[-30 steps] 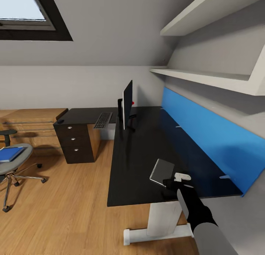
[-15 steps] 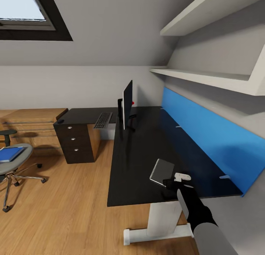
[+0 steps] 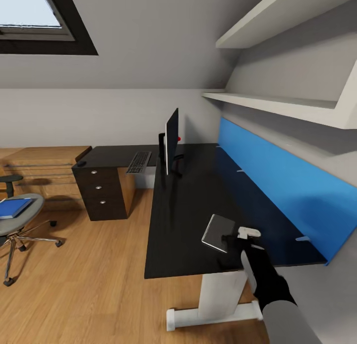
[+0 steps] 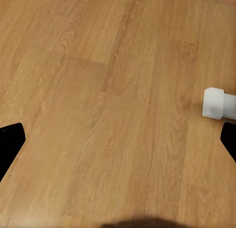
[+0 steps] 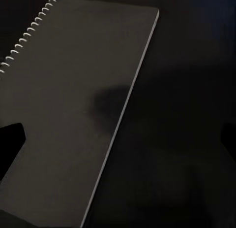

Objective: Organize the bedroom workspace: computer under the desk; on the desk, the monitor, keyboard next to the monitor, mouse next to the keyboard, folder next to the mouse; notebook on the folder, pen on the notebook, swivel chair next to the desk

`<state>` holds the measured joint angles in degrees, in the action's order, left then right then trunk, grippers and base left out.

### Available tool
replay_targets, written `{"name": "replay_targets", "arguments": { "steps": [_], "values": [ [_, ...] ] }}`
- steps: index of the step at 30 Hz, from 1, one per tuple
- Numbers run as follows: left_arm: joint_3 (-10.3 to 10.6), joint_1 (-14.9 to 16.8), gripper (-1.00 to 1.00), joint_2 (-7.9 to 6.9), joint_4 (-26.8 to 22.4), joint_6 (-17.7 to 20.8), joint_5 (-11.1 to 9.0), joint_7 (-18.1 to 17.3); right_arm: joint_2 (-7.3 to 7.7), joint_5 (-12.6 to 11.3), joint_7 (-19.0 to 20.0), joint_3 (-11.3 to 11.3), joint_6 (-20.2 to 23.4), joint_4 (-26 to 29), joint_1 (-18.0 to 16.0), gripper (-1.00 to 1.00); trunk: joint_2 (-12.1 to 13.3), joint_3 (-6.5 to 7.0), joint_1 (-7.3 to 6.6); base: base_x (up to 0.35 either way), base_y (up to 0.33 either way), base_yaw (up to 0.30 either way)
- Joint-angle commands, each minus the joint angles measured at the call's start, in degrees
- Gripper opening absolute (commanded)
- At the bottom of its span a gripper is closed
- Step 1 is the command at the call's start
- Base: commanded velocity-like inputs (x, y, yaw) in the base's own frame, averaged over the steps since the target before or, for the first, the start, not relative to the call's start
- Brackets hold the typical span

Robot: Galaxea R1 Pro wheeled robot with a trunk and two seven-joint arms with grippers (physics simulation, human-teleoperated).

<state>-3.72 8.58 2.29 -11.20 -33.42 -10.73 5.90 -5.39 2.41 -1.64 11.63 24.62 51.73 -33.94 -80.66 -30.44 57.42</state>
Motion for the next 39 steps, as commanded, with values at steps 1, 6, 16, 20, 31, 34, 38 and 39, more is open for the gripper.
{"name": "replay_targets", "arguments": {
  "steps": [1,6,16,20,31,34,38,39],
  "values": [
    [-0.3,0.0,1.00,0.05,0.0,-0.2,0.2,0.0,-0.05,0.2,0.0,0.1,0.4,1.4,0.3,1.00,0.0,-0.06,0.00,0.000,0.000,0.000],
    [-0.3,0.0,1.00,0.07,0.0,-0.2,0.2,0.0,-0.05,0.2,0.0,0.1,0.5,8.0,3.3,1.00,0.0,-0.06,0.00,0.000,0.000,0.000],
    [-0.3,0.0,1.00,0.09,0.0,-0.2,0.2,0.0,-0.13,0.1,0.0,0.0,0.5,13.9,7.1,1.00,0.0,-0.06,0.00,0.000,0.000,0.000],
    [-0.3,0.0,1.00,0.08,0.0,-0.2,0.2,0.0,-0.14,0.2,0.0,-0.3,0.5,14.3,7.4,1.00,0.0,-0.06,0.00,0.000,0.000,0.000],
    [-0.3,0.0,1.00,0.05,0.0,-0.2,0.2,0.0,-0.14,0.2,0.1,-1.2,0.4,13.5,7.6,1.00,0.0,-0.06,0.00,0.001,0.000,0.000],
    [-0.3,0.0,1.00,0.05,0.0,-0.2,0.2,0.0,-0.14,0.2,0.1,-1.2,0.4,13.4,7.6,1.00,0.0,-0.06,0.00,0.076,0.000,0.000],
    [-0.3,0.0,1.00,0.04,0.0,-0.2,0.2,-0.1,-0.14,0.2,0.1,-1.2,0.4,13.0,7.7,1.00,0.0,-0.06,0.00,0.207,0.000,0.000],
    [-0.3,0.0,1.00,0.03,0.0,-0.2,0.2,-0.1,-0.14,0.2,0.1,-1.2,0.4,12.9,7.7,1.00,0.0,-0.06,0.00,0.264,0.000,0.000]
  ]
}}
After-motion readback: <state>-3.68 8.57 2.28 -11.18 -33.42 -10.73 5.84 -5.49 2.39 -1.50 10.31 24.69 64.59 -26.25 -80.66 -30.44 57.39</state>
